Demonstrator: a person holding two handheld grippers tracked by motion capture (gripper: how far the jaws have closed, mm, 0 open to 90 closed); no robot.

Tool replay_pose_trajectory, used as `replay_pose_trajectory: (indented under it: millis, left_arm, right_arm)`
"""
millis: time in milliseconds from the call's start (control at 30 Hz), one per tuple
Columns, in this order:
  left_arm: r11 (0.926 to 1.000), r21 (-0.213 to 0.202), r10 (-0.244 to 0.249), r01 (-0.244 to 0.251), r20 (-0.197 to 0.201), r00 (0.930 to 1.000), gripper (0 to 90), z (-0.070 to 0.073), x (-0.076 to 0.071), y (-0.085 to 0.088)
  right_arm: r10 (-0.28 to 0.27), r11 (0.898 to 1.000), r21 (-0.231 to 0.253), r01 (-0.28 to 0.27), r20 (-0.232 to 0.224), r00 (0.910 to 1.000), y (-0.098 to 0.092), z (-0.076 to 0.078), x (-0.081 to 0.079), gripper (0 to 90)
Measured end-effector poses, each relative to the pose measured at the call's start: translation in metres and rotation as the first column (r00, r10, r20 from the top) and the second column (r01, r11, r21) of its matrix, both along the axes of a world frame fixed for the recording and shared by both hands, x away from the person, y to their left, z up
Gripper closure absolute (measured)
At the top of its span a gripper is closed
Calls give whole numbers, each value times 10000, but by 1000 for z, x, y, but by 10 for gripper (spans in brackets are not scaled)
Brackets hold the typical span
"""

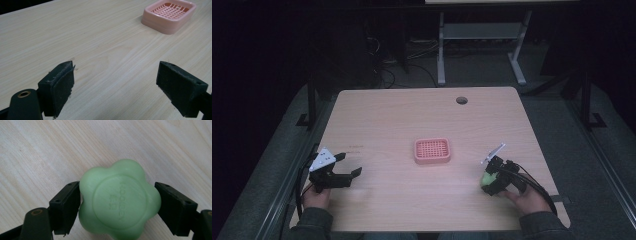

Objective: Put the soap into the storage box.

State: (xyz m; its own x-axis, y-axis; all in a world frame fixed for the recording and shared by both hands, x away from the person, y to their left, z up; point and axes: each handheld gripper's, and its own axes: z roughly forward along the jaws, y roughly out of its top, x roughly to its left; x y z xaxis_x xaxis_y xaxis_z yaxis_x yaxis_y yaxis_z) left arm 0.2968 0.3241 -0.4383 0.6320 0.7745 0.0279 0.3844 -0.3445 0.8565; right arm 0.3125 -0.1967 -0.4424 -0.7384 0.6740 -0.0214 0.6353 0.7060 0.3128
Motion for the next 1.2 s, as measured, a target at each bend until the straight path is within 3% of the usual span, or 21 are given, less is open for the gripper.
replay_pose_trajectory:
  millis: [1067, 1200]
  left_arm:
    - [10000, -2, -33, 33, 27, 10000, 144, 0, 0, 0]
    - [10000, 3, -37, 37, 30, 10000, 144, 0, 0, 0]
  right_arm:
    - [231, 9997, 109, -230, -69, 9997, -3, 0, -1, 258]
    - [219, 9997, 105, -221, 208, 9995, -3, 5, -2, 258]
